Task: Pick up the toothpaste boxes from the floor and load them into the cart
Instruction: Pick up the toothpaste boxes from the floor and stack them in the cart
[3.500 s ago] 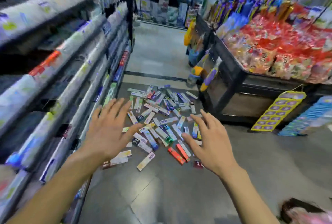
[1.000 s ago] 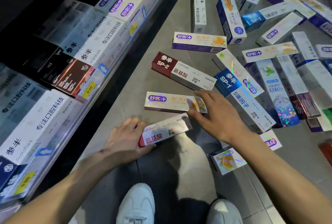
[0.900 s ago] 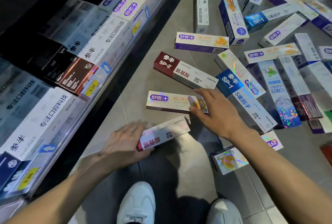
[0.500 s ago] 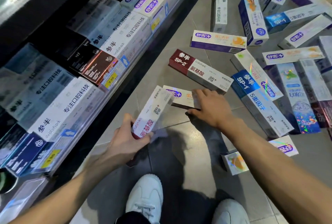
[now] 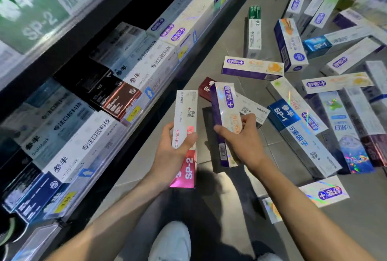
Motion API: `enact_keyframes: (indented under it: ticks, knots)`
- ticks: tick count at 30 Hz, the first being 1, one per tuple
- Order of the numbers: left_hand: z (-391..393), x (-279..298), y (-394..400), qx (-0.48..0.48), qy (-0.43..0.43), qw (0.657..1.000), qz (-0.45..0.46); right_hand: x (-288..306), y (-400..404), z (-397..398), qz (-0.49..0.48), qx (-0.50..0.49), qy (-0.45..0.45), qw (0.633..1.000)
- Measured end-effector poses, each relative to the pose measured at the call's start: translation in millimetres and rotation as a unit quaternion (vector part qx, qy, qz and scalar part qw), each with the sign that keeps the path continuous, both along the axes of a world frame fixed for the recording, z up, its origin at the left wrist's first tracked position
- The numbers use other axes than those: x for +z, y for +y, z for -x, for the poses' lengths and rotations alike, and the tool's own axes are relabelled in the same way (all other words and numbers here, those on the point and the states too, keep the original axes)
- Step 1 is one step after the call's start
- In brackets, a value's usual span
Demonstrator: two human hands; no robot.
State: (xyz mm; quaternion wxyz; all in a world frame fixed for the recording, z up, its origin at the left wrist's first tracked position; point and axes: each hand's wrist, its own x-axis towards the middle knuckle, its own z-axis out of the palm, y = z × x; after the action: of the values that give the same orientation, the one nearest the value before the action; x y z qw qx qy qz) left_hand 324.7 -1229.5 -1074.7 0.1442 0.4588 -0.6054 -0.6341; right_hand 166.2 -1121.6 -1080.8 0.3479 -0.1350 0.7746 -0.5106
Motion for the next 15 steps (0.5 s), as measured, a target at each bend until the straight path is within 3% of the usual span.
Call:
enact_keyframes:
  ticks: [4, 7, 15]
  knots:
    - [44, 51, -1, 0.057, 0.073, 0.995, 0.034, 55, -2, 4, 0.083, -0.037, -0.074, 0.993]
    - [63, 103, 6, 0.064, 0.122, 0.99, 0.041, 106, 6, 8, 0.11, -0.025, -0.061, 0.992]
    - [99, 341, 24, 0.005, 0.141, 0.988, 0.062, 349, 26, 39, 0.224, -0.022, -0.03, 0.974]
